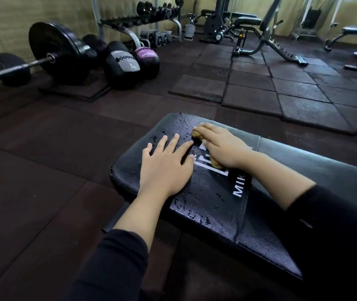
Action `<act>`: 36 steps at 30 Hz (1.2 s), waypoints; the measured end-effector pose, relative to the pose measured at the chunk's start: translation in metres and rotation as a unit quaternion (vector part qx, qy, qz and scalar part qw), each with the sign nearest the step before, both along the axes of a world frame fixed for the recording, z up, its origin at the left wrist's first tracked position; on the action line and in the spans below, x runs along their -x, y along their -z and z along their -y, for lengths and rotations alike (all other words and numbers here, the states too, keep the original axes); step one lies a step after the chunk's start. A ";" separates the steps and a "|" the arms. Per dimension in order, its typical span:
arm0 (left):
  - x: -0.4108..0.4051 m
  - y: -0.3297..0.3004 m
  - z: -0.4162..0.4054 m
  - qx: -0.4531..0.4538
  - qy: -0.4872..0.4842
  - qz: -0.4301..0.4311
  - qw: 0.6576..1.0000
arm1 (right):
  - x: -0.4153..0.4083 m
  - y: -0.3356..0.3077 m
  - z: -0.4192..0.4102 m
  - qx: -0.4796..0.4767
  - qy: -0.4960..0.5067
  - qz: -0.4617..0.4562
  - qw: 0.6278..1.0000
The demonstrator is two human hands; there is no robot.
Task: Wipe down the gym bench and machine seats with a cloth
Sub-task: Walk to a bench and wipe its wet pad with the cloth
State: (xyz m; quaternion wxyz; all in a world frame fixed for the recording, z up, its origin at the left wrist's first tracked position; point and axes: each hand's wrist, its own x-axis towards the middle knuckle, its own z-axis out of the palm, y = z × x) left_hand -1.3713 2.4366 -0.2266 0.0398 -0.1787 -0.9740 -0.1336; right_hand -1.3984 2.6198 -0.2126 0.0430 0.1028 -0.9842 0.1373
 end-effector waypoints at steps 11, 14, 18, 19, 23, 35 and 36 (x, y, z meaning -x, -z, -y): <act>-0.001 -0.003 0.003 -0.008 0.004 0.006 1.000 | -0.011 -0.012 -0.030 0.018 0.115 0.023 0.993; 0.000 -0.003 0.002 -0.007 0.005 0.010 1.000 | -0.052 -0.008 0.002 0.004 0.055 0.000 0.998; 0.000 -0.006 0.003 0.002 0.015 0.022 1.000 | -0.086 -0.004 0.022 0.010 0.022 -0.013 1.000; -0.001 -0.007 0.005 0.003 0.025 0.030 0.999 | -0.087 -0.005 0.022 0.019 0.027 -0.009 0.999; -0.006 -0.016 0.024 -0.025 0.075 0.046 0.996 | -0.086 -0.004 0.022 0.025 0.043 0.000 0.999; -0.007 0.006 0.056 -0.029 0.053 -0.034 0.998 | -0.049 -0.003 0.044 0.022 -0.001 -0.003 1.000; -0.007 0.007 0.057 -0.029 0.054 -0.035 0.997 | -0.059 -0.002 0.046 0.023 -0.029 -0.009 0.999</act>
